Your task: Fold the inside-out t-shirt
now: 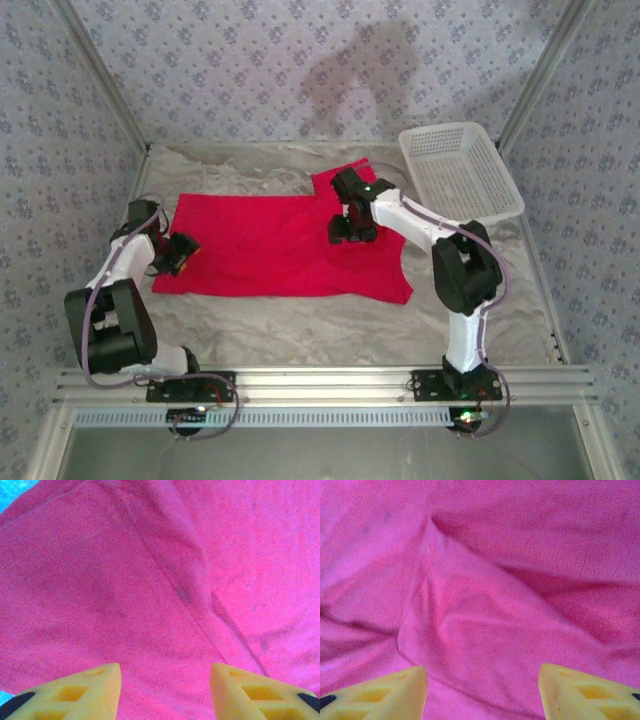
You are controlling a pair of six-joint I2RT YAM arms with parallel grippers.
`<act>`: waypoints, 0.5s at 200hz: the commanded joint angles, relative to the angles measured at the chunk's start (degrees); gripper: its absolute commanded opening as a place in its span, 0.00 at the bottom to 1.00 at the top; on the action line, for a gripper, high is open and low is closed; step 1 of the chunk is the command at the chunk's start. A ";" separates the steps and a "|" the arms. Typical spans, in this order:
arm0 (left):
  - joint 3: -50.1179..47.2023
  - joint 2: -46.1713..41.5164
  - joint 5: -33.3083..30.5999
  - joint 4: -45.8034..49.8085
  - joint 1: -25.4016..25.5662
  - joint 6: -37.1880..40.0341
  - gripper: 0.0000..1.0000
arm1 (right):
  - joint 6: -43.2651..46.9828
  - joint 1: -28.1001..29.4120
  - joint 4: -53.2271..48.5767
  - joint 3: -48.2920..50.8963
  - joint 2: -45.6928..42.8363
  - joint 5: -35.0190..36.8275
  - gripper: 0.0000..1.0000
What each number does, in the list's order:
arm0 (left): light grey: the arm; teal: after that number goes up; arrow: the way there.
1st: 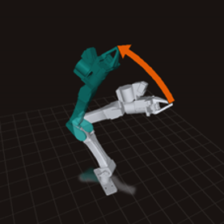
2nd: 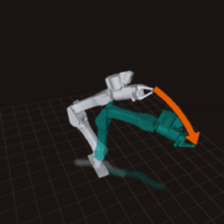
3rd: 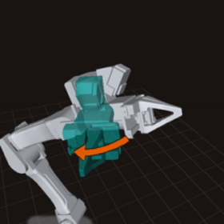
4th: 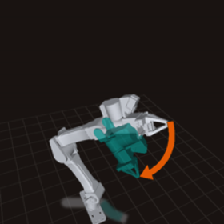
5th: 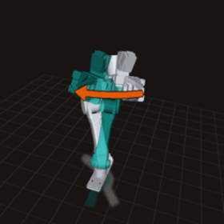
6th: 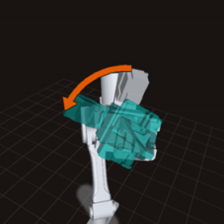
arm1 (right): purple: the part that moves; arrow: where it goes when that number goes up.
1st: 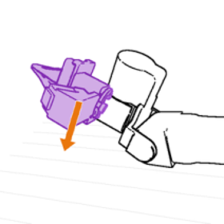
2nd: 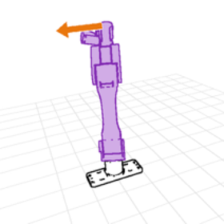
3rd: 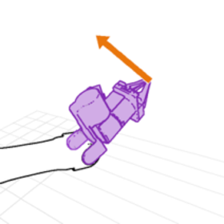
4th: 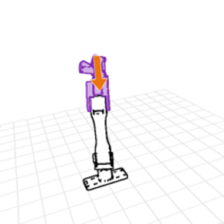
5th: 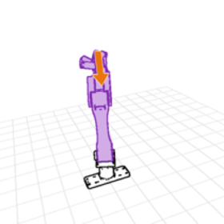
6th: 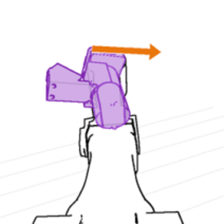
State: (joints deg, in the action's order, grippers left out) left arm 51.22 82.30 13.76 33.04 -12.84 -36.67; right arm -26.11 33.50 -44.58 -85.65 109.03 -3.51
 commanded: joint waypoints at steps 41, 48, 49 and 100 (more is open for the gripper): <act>2.23 2.49 4.89 -0.33 -0.43 -1.04 0.49 | -0.94 -2.90 9.05 6.26 1.81 -2.91 0.63; 1.97 2.13 4.80 -0.24 -0.45 -0.96 0.49 | -0.65 -3.46 9.32 5.69 2.69 -2.84 0.63; 1.92 2.10 4.70 -0.20 -0.44 -0.95 0.49 | -0.59 -3.53 9.33 5.54 2.86 -2.79 0.63; 1.16 0.65 4.25 0.53 -1.40 -0.42 0.50 | 1.77 -5.37 5.53 -6.83 10.18 4.06 0.63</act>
State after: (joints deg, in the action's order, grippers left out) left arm 52.58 84.86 17.37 32.82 -13.72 -37.10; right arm -25.98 28.25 -37.41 -85.82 116.90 -3.51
